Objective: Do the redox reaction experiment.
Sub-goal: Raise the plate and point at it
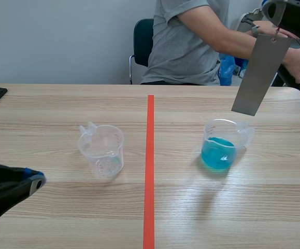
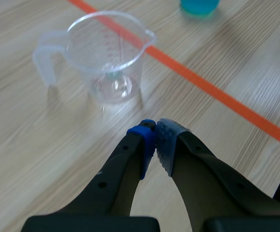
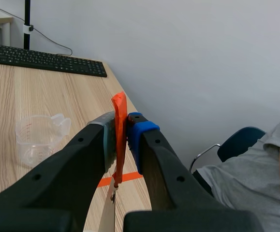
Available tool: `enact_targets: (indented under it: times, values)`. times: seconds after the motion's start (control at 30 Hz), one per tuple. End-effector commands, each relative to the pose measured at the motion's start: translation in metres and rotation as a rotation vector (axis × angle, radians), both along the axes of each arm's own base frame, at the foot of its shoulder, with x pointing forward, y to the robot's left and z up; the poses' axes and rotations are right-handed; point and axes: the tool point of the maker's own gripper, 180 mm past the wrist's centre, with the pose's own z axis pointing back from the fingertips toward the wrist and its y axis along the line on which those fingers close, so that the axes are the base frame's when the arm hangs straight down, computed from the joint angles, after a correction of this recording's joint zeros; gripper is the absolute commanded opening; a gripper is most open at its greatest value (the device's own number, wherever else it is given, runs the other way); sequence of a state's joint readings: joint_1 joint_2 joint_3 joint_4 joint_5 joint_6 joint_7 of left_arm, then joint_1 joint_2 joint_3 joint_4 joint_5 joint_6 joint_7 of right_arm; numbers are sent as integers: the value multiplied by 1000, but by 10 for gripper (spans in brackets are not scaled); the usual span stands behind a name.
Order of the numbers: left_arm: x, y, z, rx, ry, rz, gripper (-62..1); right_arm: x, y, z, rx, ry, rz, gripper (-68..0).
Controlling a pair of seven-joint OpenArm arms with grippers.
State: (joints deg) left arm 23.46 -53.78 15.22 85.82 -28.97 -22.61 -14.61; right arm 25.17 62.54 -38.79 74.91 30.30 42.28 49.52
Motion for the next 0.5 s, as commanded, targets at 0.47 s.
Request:
enact_targets:
  times: [0.47]
  values:
    - [73, -105, 39, -58, -173, -216, -567, 2, -3, 22, 26, -48, 3, -662]
